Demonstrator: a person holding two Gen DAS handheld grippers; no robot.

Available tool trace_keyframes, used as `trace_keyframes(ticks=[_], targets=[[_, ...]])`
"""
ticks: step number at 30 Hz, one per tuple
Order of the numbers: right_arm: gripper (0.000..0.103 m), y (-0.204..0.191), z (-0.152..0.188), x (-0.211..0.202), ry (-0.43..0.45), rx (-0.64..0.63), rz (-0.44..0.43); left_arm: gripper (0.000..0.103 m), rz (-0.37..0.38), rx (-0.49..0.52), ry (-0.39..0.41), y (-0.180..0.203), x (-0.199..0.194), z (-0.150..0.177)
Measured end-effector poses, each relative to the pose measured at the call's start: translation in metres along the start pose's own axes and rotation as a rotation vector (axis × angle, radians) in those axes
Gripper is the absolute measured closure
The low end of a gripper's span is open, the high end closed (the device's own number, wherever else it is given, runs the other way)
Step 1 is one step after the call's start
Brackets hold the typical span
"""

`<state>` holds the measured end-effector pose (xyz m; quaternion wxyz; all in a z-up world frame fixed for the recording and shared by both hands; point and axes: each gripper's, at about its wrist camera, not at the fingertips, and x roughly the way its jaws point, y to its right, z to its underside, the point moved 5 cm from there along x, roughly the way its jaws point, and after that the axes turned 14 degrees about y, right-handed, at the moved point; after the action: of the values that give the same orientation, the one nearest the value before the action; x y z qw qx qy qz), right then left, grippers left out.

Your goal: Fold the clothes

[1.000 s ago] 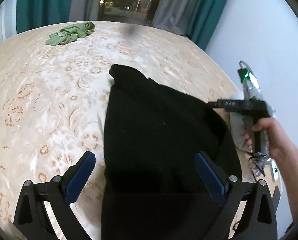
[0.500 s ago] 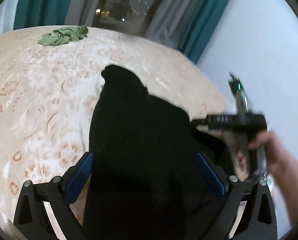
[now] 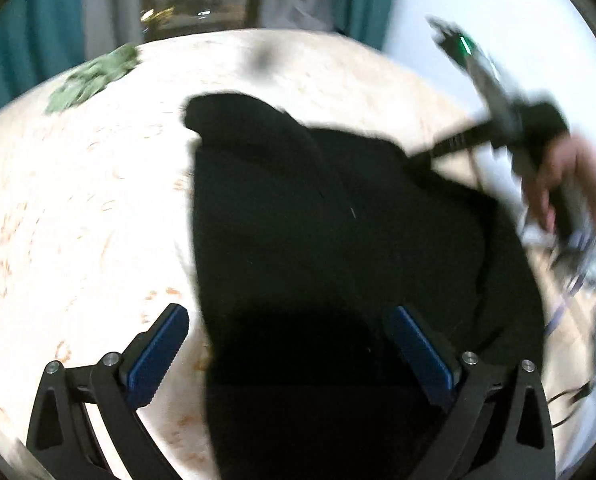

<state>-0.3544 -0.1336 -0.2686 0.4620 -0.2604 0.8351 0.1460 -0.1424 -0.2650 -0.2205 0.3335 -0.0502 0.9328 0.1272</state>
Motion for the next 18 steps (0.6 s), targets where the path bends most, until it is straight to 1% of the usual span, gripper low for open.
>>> trace_keyframes(ticks=[2, 4, 6, 10, 14, 16, 18], targets=[[0.102, -0.014, -0.007, -0.010, 0.003, -0.040, -0.009, 0.000, 0.026, -0.072, 0.035, -0.011, -0.016, -0.011], [0.102, -0.028, -0.016, -0.026, 0.022, -0.052, -0.024, 0.000, 0.047, -0.117, 0.070, -0.019, -0.031, -0.020], [0.102, -0.044, -0.026, -0.043, 0.045, -0.061, -0.049, 0.000, 0.054, -0.132, 0.096, -0.024, -0.043, -0.026], [0.102, -0.085, -0.048, -0.068, 0.076, -0.098, -0.104, 0.000, 0.048, -0.138, 0.129, -0.033, -0.069, -0.024], [0.102, -0.138, -0.063, -0.073, 0.080, -0.166, -0.139, 0.000, 0.048, -0.153, 0.116, -0.052, -0.075, -0.012], [0.102, -0.166, -0.066, -0.066, 0.072, -0.195, -0.155, 0.000, 0.051, -0.159, 0.099, -0.069, -0.067, -0.008], [0.102, -0.191, -0.068, -0.056, 0.061, -0.216, -0.165, 0.000, 0.052, -0.169, 0.080, -0.074, -0.062, 0.001]])
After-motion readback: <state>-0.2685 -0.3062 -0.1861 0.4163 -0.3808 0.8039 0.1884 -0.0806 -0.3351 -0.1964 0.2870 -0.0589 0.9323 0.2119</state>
